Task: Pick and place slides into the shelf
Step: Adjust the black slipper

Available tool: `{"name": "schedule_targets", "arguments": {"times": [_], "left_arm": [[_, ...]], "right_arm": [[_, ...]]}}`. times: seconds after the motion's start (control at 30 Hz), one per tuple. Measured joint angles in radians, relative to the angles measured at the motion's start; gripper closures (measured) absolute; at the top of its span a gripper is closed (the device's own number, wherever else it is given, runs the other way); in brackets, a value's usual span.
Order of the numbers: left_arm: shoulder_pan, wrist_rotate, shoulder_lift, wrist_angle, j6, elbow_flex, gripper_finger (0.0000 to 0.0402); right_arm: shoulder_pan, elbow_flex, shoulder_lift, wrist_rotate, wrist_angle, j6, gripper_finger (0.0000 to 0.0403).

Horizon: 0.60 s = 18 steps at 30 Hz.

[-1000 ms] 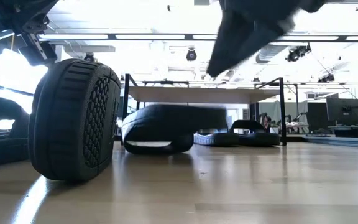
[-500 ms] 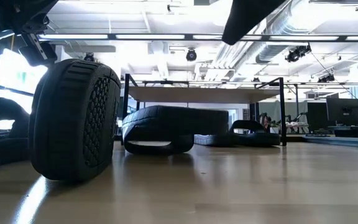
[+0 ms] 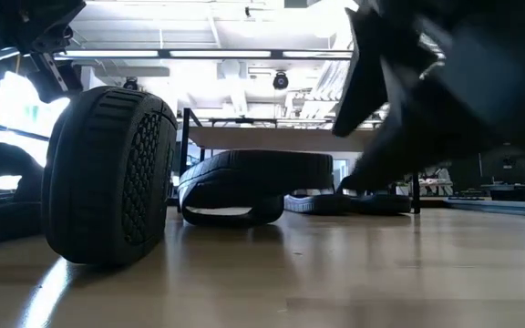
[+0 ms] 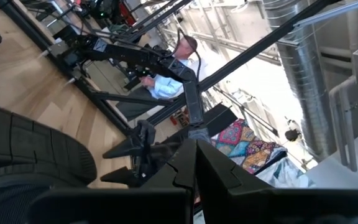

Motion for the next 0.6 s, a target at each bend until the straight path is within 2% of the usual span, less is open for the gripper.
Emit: {"name": "schedule_targets", "arguments": {"times": [0.3, 0.43, 0.6], "left_arm": [[0.0, 0.013, 0.0, -0.013, 0.0, 0.0, 0.0401], [0.0, 0.012, 0.0, -0.014, 0.013, 0.0, 0.0401], [0.0, 0.009, 0.0, -0.015, 0.021, 0.0, 0.0401]], "right_arm": [[-0.006, -0.017, 0.0, 0.137, -0.029, -0.006, 0.0148], [-0.026, -0.026, -0.001, 0.117, -0.003, -0.009, 0.0148], [-0.057, -0.035, 0.0, 0.112, 0.043, -0.087, 0.0149]]}}
